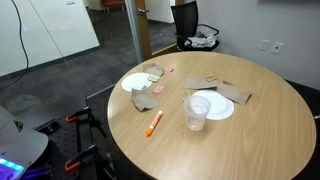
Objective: Move the cup to the left
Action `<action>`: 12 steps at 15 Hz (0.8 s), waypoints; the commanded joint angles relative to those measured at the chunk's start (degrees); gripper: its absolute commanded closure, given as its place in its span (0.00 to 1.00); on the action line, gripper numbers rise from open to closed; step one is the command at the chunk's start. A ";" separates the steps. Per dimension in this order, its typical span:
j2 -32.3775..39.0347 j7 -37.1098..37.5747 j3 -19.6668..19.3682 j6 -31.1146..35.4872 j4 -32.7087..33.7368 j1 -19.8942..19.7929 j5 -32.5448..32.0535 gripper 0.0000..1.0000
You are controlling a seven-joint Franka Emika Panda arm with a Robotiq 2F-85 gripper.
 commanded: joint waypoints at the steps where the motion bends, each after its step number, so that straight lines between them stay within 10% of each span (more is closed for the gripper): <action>1: 0.07 0.32 -0.26 -0.07 0.11 0.43 -0.32 0.00; 12: 0.24 -0.58 -2.04 -0.21 0.12 -0.05 -0.55 0.00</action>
